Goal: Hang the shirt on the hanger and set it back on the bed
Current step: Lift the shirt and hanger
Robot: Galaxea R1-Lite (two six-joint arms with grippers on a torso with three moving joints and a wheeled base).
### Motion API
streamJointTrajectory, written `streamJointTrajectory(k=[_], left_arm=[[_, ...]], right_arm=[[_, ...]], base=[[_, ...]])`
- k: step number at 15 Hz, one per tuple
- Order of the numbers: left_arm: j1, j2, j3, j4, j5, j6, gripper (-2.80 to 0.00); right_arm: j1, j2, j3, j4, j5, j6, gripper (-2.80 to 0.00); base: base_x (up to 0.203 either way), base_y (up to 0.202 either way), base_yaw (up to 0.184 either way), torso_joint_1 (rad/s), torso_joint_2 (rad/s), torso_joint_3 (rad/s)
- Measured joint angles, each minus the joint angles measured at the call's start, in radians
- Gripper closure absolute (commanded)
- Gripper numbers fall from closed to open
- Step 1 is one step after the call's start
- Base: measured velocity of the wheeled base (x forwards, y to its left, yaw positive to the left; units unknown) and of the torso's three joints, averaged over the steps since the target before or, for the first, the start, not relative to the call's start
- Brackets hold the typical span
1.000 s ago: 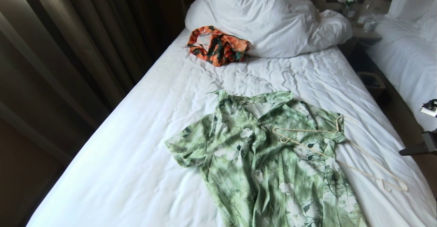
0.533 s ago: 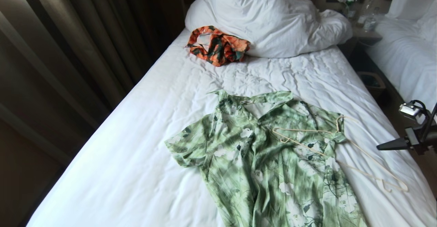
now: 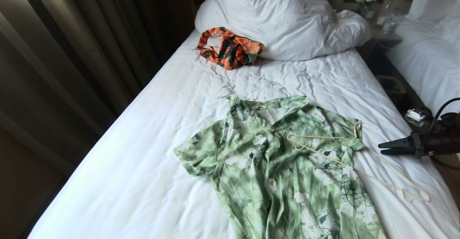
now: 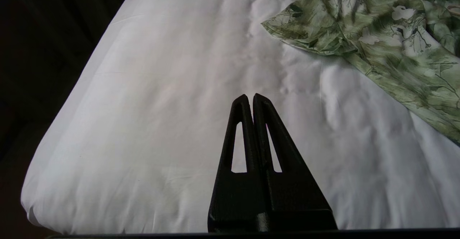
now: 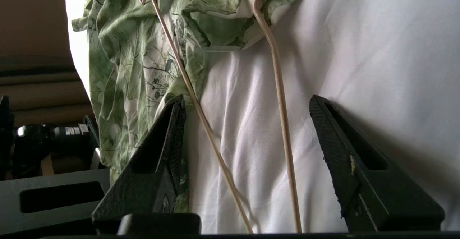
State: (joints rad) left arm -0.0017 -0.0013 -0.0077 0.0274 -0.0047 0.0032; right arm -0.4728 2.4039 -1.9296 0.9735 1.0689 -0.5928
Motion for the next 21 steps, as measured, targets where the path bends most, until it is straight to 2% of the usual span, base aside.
streamJointTrajectory(k=[7,12,20,21], left_arm=[[0.0,0.0,0.0,0.0,0.0,0.0,0.0],[0.0,0.0,0.0,0.0,0.0,0.0,0.0],[0.0,0.0,0.0,0.0,0.0,0.0,0.0],[0.0,0.0,0.0,0.0,0.0,0.0,0.0]], right_arm=[[0.051,0.058,0.014,0.021,0.023,-0.058,-2.8],[0.101,0.058,0.045,0.019,0.028,-0.057,-2.8],[0.125,0.058,0.056,0.019,0.024,-0.054,-2.8],[0.126,0.057,0.058,0.019,0.023,-0.054,0.0]], base=[[0.0,0.0,0.0,0.0,0.0,0.0],[0.0,0.0,0.0,0.0,0.0,0.0],[0.0,0.0,0.0,0.0,0.0,0.0],[0.0,0.0,0.0,0.0,0.0,0.0]])
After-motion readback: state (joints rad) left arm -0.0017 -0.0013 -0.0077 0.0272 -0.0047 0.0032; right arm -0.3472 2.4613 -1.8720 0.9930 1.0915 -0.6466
